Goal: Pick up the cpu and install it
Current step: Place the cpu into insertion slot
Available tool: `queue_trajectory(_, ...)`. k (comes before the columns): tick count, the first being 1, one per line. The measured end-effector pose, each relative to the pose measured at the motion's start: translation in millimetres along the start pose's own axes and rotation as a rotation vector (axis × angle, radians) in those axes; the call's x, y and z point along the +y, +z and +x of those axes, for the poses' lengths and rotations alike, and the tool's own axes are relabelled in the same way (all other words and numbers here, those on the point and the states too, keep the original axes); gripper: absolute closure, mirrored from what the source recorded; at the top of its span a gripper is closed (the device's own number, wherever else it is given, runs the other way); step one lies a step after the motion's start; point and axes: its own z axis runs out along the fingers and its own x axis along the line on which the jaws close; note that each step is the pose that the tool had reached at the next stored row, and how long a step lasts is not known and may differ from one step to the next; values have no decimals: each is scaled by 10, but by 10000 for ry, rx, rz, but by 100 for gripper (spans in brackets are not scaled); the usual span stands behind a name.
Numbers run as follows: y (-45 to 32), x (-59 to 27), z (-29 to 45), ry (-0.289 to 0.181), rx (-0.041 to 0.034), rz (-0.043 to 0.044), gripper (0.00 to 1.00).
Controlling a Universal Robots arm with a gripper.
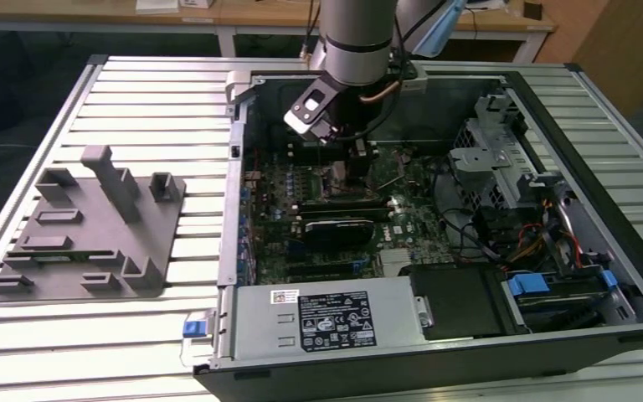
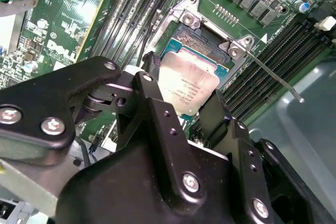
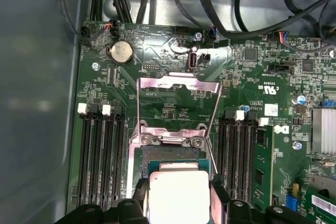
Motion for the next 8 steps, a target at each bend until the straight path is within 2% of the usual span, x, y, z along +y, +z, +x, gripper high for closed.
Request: queue_trajectory(8,70,-4,2,102,-6,4,45)
